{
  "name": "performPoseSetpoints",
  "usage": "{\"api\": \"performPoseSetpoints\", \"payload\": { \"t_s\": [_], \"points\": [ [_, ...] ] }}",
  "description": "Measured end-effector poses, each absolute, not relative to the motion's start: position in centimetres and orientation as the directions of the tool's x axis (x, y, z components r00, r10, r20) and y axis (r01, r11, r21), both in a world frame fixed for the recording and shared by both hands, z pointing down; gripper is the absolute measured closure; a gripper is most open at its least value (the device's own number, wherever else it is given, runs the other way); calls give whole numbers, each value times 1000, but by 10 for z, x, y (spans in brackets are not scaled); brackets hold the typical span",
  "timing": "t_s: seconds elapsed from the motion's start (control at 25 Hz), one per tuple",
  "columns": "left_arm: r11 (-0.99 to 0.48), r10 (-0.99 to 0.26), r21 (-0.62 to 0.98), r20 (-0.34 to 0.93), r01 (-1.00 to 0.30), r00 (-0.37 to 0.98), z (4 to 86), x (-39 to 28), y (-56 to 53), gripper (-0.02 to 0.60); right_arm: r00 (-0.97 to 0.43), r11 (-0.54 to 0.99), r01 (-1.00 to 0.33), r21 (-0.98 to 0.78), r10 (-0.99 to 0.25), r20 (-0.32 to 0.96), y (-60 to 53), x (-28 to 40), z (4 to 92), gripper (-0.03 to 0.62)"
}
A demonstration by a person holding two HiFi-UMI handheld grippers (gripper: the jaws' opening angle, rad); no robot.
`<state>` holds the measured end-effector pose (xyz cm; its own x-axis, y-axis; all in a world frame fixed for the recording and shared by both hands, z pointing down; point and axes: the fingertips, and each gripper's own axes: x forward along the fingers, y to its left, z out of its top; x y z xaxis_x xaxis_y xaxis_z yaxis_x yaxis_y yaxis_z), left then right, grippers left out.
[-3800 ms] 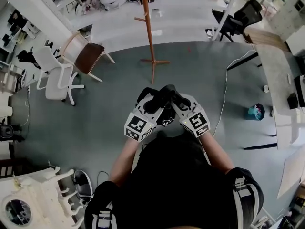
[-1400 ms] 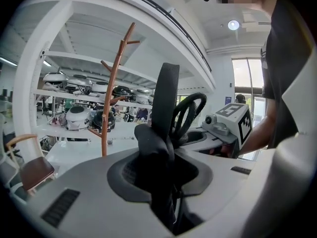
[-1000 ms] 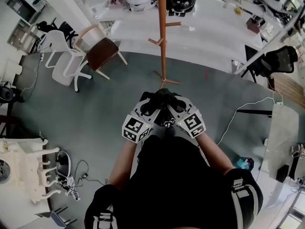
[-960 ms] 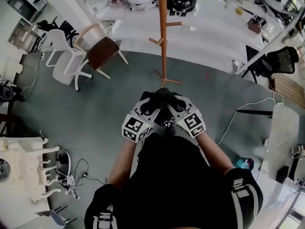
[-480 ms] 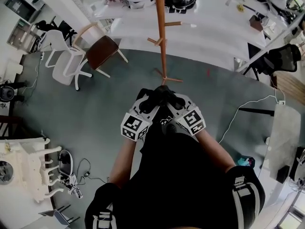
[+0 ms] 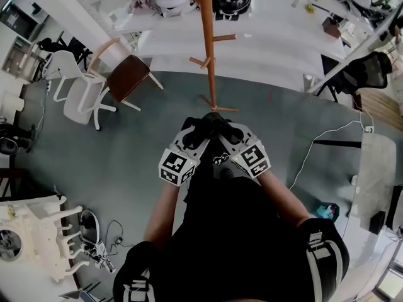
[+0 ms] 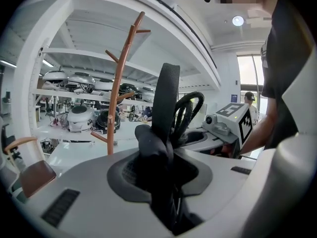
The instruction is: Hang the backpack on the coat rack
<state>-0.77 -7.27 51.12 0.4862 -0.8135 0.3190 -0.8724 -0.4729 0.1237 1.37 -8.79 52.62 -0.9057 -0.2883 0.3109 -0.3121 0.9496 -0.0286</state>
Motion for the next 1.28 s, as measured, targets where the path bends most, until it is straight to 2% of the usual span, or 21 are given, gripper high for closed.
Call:
{"api": "performPoseSetpoints", "payload": {
  "t_s": [0.8,1.04,1.28],
  "points": [
    [-616,-698,161,344,-771,629,523,-64,-171,471,-837,872,-484,-68,-439,327,-182,-42,534,515],
    [-633,-660,212,356,-745,662,552,-128,-254,472,-809,854,-512,-87,-446,384,-263,-105,566,516],
    [-661,-633,218,352,-718,690,564,-128,-275,471,-791,835,-544,-85,-476,383,-284,-105,575,514]
  ]
}}
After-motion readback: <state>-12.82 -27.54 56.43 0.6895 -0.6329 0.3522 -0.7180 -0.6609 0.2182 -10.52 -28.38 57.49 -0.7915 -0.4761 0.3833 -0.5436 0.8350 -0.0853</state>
